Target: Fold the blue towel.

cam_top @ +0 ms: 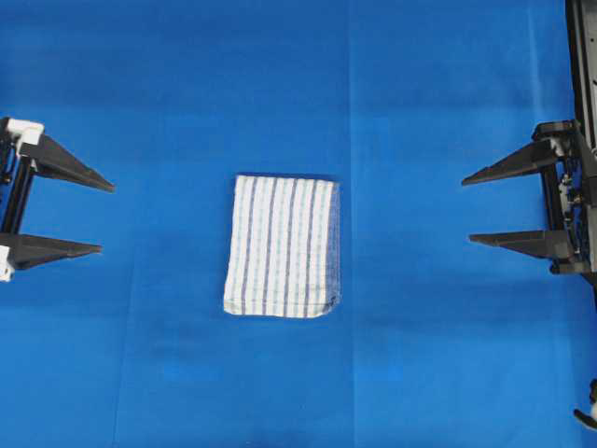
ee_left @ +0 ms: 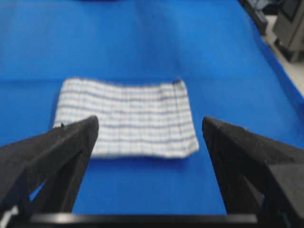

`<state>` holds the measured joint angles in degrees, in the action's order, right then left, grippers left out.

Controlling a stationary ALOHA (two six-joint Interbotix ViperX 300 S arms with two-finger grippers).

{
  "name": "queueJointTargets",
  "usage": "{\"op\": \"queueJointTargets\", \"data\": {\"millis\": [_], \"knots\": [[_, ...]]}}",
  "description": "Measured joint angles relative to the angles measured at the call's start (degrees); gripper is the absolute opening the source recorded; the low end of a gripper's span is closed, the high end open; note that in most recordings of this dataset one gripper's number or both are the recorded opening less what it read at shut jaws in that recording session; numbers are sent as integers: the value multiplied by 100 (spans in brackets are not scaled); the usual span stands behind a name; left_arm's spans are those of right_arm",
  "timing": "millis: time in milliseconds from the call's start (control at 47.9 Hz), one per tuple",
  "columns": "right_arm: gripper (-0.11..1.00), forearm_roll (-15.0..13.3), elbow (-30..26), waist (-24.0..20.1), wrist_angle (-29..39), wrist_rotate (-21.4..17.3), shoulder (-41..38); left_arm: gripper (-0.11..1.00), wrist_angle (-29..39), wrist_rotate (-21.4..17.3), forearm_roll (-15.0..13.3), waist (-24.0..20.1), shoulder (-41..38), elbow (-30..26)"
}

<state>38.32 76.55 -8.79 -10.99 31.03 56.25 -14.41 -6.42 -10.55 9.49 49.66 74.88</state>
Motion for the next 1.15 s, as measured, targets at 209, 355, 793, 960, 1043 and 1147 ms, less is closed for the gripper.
{"op": "queueJointTargets", "data": {"millis": [209,355,793,960,1043,1147], "knots": [[83,0,237,0,-220,9,0,87,-149,0,0,0,369,431],[83,35,343,0,-281,0,0,86,-202,0,9,0,545,624],[83,53,369,0,-334,0,0,86,-211,0,0,0,598,703],[83,53,369,0,-343,0,0,86,-220,0,0,0,598,703],[83,53,369,0,-343,0,9,86,-220,0,0,0,598,703],[83,53,360,0,-343,0,9,86,-220,0,0,0,598,703]]}}
